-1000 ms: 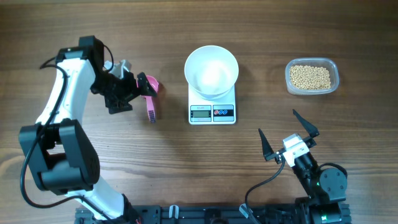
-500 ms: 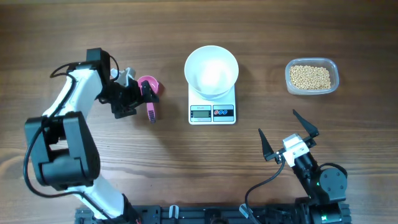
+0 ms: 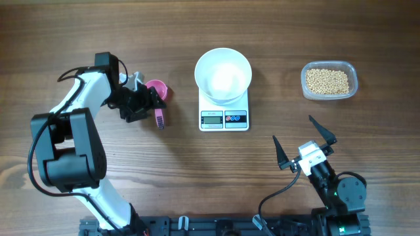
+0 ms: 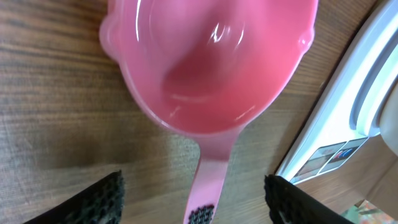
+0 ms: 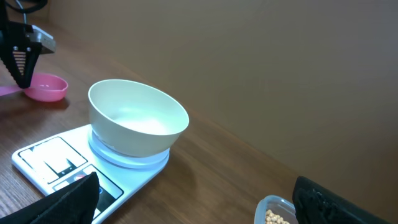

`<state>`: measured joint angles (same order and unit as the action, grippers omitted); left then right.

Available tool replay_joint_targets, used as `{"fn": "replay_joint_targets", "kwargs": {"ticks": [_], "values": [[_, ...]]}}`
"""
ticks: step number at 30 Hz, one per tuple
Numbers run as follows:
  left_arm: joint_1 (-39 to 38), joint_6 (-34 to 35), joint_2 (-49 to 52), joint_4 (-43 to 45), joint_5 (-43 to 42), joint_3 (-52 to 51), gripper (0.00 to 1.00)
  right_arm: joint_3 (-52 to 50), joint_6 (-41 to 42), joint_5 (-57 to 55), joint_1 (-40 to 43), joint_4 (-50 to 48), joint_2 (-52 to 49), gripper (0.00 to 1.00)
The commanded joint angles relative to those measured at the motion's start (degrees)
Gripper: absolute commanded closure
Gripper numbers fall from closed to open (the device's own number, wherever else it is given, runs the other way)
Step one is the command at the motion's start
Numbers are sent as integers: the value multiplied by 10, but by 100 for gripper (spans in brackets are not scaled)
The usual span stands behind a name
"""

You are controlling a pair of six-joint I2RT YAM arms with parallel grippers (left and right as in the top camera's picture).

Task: Scoop item into bowl and weigh 150g on scale
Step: 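Close the left gripper on the pink scoop handle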

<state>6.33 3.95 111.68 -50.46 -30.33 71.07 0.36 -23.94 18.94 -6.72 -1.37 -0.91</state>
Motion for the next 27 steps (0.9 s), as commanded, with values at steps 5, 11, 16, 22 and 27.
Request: {"fn": "replay_joint_targets", "kwargs": {"ticks": [5, 11, 16, 22, 27], "values": [[0, 15, 10, 29, -14, -6, 36, -1, -5, -5, -2, -2, 3, 0], [0, 45, 11, 42, -17, -6, 40, -1, -5, -5, -2, -2, 3, 0], [-2, 45, 13, 40, -32, -7, 38, -1, -5, -5, -2, -2, 3, 0], [-2, 44, 18, 41, -33, -7, 45, -1, -5, -5, -2, -2, 3, 0], [-2, 45, 18, 44, -33, -7, 47, -1, -5, -5, -2, -2, 3, 0]]}}
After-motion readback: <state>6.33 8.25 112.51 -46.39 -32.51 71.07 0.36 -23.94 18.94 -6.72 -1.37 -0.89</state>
